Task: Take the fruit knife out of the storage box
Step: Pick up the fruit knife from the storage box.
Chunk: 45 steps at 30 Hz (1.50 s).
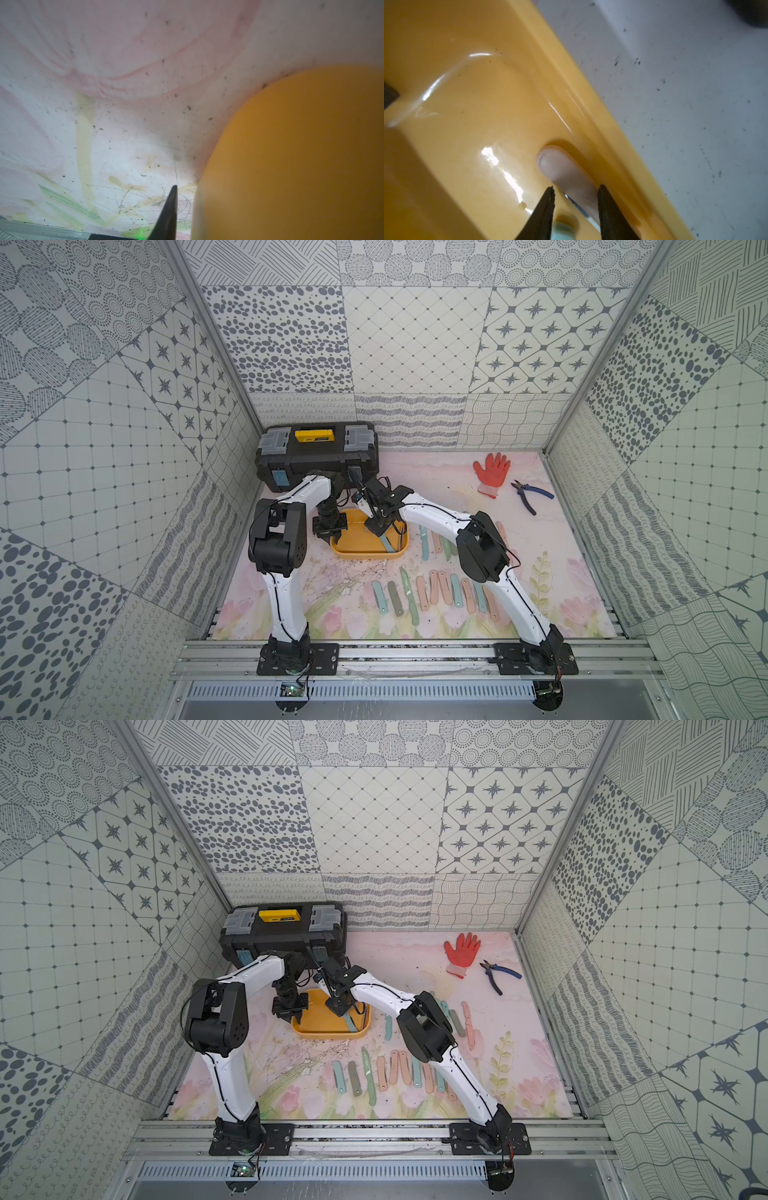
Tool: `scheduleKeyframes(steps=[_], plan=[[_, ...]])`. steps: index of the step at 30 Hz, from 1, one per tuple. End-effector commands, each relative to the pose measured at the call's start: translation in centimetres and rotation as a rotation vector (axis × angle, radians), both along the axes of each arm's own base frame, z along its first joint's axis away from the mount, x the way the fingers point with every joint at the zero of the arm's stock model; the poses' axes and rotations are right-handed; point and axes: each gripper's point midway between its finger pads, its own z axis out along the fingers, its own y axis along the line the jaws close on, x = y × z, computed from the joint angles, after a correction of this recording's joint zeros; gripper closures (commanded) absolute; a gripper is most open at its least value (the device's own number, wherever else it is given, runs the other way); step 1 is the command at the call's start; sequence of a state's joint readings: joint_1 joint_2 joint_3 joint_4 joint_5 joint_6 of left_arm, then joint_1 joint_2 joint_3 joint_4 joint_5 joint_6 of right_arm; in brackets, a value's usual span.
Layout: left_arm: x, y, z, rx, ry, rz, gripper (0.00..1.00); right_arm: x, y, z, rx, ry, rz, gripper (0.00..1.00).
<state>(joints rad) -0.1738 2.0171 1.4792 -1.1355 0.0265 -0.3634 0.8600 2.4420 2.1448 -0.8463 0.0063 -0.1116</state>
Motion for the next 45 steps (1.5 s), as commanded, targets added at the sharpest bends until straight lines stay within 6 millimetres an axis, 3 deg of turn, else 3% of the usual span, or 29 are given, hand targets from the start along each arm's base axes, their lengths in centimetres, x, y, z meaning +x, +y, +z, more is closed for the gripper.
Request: scheduleKeyframes(steps=[1, 9, 16, 27, 45], plan=[[-0.2, 0.9, 0.2, 0.041, 0.011, 0.011, 0.81, -1.1, -0.6, -2.3, -0.056, 0.049, 0.021, 0.54], [-0.2, 0.9, 0.2, 0.046, 0.012, 0.013, 0.82, -1.7, -0.4, -2.3, -0.042, 0.074, 0.039, 0.5], [-0.1, 1.0, 0.2, 0.046, 0.006, 0.015, 0.82, -2.0, -0.8, -3.4, -0.073, 0.102, 0.044, 0.61], [0.0, 0.9, 0.4, 0.04, -0.002, 0.017, 0.82, -1.3, -0.7, -2.8, -0.081, 0.063, 0.048, 0.72], [0.4, 0.9, 0.9, 0.044, -0.033, 0.02, 0.8, 0.2, 0.6, 7.2, 0.069, -0.082, 0.018, 0.72]])
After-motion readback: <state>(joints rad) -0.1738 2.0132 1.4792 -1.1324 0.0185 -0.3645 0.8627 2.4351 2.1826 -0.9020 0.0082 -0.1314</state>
